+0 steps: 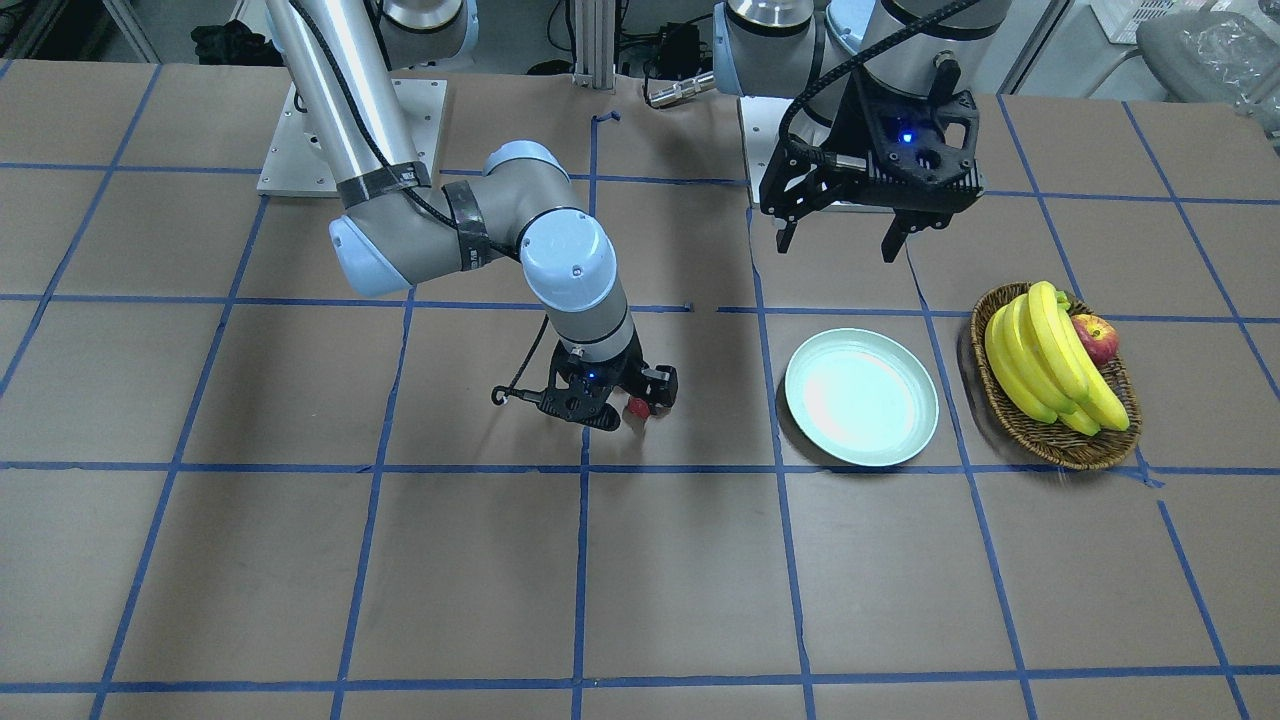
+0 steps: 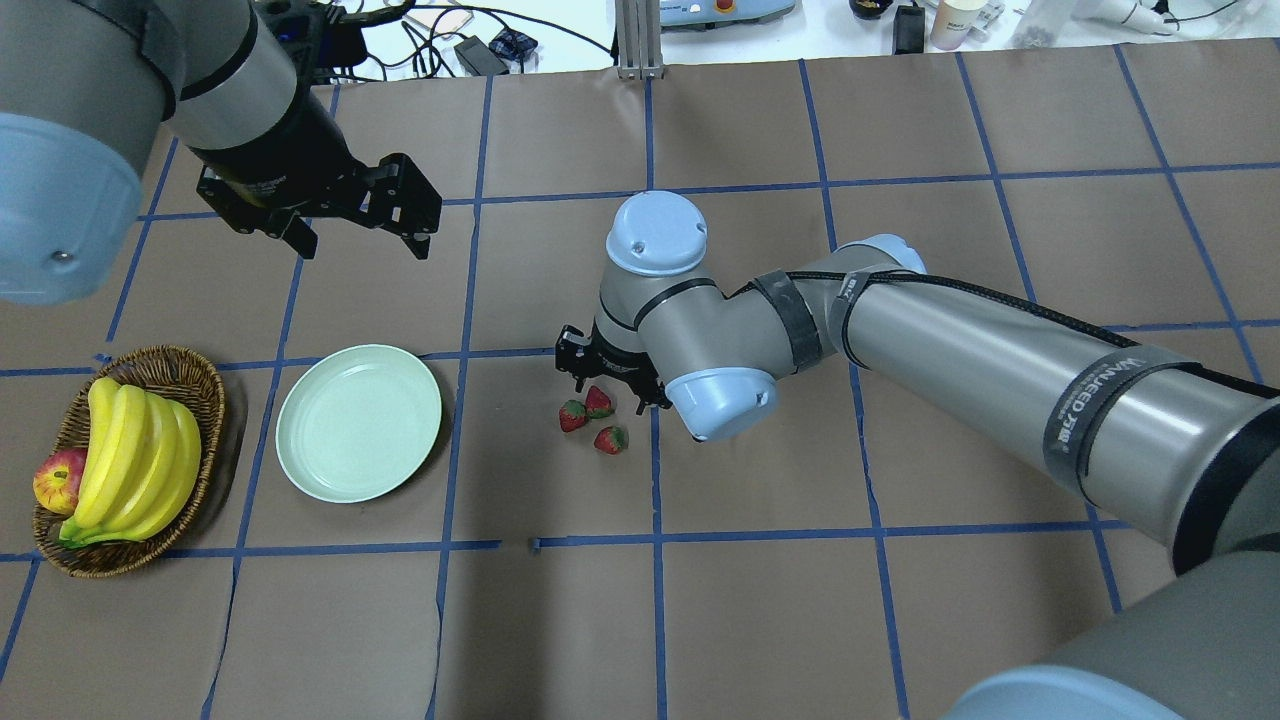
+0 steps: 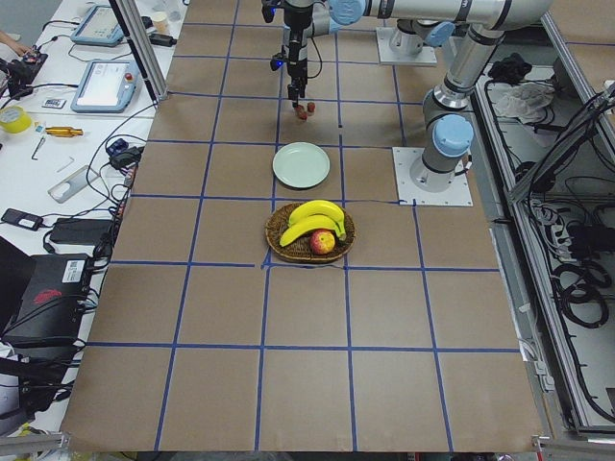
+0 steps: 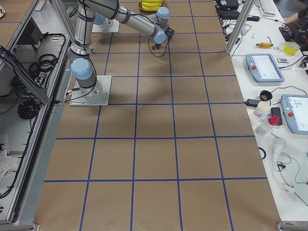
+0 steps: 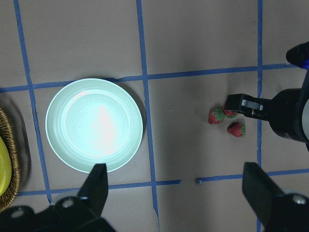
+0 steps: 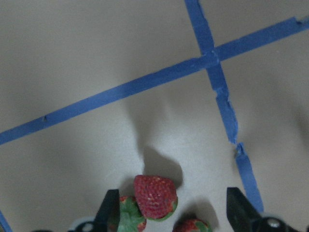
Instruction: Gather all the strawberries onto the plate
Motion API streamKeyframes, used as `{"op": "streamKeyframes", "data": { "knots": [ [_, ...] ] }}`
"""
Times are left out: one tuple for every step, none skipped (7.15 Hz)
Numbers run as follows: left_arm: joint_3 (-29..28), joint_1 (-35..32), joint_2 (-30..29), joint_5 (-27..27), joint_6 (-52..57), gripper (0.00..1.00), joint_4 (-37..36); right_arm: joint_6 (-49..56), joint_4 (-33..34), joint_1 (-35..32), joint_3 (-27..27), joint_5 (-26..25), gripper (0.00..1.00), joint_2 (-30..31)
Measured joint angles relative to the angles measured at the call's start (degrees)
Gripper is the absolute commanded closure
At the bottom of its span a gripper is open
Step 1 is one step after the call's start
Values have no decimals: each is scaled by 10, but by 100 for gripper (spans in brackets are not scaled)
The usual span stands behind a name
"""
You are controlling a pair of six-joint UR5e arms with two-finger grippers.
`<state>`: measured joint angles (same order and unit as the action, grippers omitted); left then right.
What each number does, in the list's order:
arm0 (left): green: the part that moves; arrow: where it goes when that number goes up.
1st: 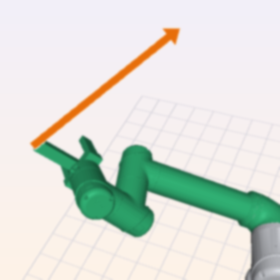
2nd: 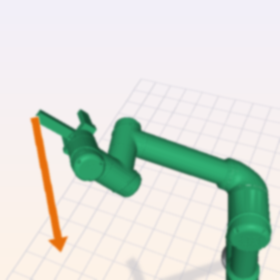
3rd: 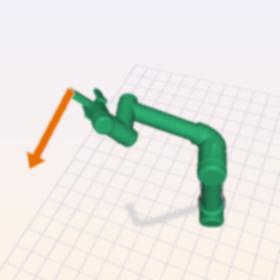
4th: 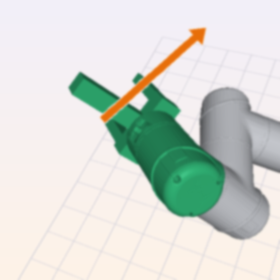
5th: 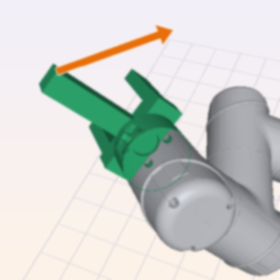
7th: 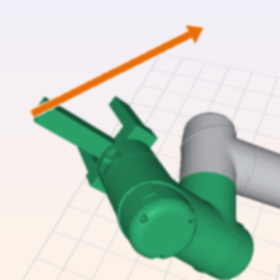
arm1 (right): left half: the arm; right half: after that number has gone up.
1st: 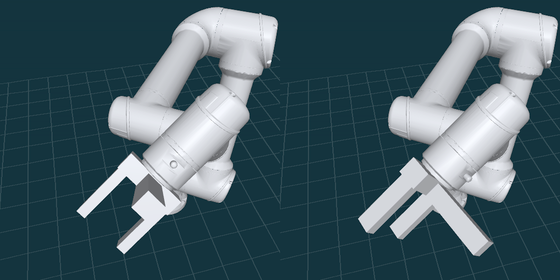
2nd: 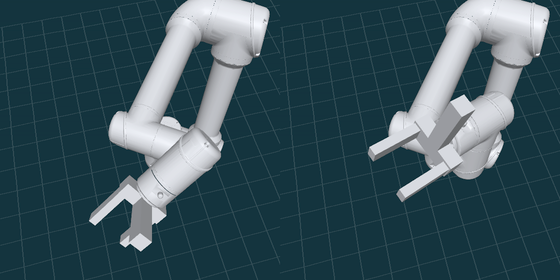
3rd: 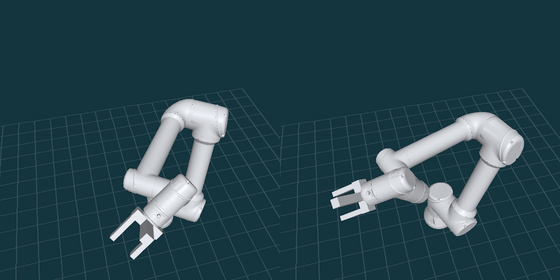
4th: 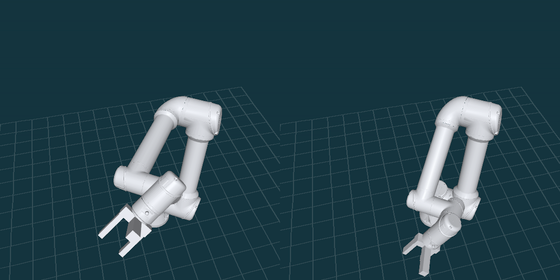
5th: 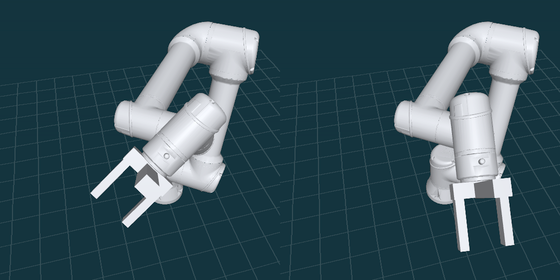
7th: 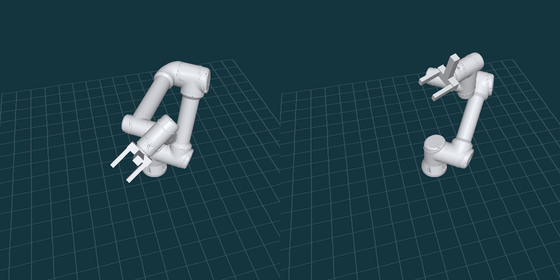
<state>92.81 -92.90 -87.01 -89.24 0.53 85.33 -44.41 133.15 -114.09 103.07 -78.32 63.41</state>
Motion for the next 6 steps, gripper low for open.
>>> {"op": "streamKeyframes", "data": {
  "knots": [
    [0,0,0,0,0,0,0,4,-3,2,1,-11,8,17],
    [0,0,0,0,0,0,0,22,-7,6,4,-31,7,36],
    [0,0,0,0,0,0,0,63,-24,18,6,-63,5,55],
    [0,0,0,0,0,0,0,120,-57,39,8,-91,5,75],
    [0,0,0,0,0,0,0,182,-95,69,12,-104,3,100],
    [0,0,0,0,0,0,0,247,-148,108,19,-106,0,134]
  ]
}}
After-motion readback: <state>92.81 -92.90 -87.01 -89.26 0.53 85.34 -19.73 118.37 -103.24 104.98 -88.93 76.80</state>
